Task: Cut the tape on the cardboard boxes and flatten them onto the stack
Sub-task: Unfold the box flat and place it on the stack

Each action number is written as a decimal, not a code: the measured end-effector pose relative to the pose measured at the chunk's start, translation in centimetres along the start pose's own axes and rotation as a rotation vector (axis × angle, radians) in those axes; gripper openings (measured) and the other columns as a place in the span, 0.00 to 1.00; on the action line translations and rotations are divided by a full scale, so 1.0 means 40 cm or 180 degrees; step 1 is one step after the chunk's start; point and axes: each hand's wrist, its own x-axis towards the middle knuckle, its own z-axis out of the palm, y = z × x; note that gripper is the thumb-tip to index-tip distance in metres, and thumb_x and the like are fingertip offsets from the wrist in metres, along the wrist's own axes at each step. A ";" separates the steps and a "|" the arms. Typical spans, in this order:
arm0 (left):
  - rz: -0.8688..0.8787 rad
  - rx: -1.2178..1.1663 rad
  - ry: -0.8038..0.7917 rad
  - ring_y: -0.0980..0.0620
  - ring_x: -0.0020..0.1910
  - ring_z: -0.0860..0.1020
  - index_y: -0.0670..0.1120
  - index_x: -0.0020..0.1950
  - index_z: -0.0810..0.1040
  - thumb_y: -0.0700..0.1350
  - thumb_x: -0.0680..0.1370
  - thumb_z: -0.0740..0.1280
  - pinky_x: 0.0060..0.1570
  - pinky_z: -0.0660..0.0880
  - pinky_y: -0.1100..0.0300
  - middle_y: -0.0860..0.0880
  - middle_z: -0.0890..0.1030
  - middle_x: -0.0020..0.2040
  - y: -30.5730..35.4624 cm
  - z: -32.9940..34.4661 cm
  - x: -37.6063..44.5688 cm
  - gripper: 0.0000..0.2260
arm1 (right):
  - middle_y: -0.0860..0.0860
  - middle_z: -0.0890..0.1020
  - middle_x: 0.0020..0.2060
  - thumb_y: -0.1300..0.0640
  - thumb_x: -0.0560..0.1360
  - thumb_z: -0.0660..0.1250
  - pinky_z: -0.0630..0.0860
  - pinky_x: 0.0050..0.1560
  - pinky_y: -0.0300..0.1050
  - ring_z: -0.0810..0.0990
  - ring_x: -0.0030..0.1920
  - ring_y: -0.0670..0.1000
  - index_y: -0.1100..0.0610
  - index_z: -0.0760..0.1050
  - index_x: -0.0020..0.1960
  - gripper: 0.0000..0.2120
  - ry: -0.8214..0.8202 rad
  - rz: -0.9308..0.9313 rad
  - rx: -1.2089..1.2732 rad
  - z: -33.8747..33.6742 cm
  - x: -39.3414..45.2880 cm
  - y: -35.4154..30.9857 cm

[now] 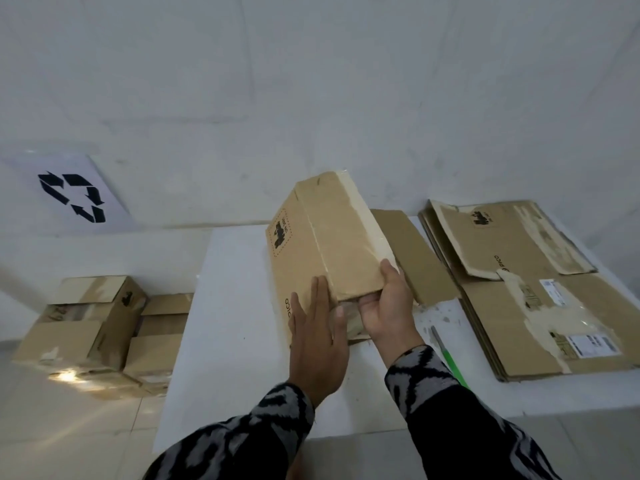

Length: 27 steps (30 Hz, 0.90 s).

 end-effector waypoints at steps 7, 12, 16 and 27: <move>0.0641 0.1001 0.0569 0.46 0.80 0.41 0.64 0.79 0.50 0.61 0.81 0.50 0.76 0.42 0.46 0.58 0.49 0.81 -0.045 -0.091 0.053 0.25 | 0.58 0.83 0.55 0.56 0.84 0.57 0.81 0.51 0.56 0.83 0.53 0.56 0.60 0.74 0.65 0.14 0.0006 0.0058 0.0585 0.017 -0.015 -0.048; -0.0169 0.0949 0.0087 0.40 0.79 0.47 0.66 0.77 0.55 0.58 0.83 0.54 0.75 0.48 0.41 0.60 0.45 0.80 -0.153 -0.123 0.074 0.22 | 0.58 0.81 0.54 0.62 0.83 0.58 0.84 0.40 0.50 0.82 0.52 0.55 0.58 0.69 0.71 0.16 0.0495 -0.0044 0.0510 -0.047 -0.004 -0.048; -0.0890 -0.0518 0.0337 0.48 0.78 0.55 0.57 0.80 0.53 0.59 0.83 0.56 0.70 0.63 0.50 0.50 0.54 0.80 -0.137 -0.137 0.114 0.27 | 0.61 0.76 0.63 0.65 0.83 0.57 0.84 0.37 0.53 0.80 0.54 0.58 0.55 0.64 0.75 0.21 0.0582 -0.0117 0.0410 -0.064 0.019 -0.068; -0.1901 -0.3164 0.1326 0.53 0.47 0.80 0.45 0.57 0.80 0.45 0.79 0.68 0.44 0.74 0.61 0.51 0.82 0.50 -0.144 -0.221 0.198 0.08 | 0.52 0.79 0.61 0.57 0.82 0.61 0.81 0.49 0.51 0.79 0.60 0.55 0.46 0.72 0.66 0.14 0.0274 -0.0874 -0.1198 -0.031 -0.004 -0.174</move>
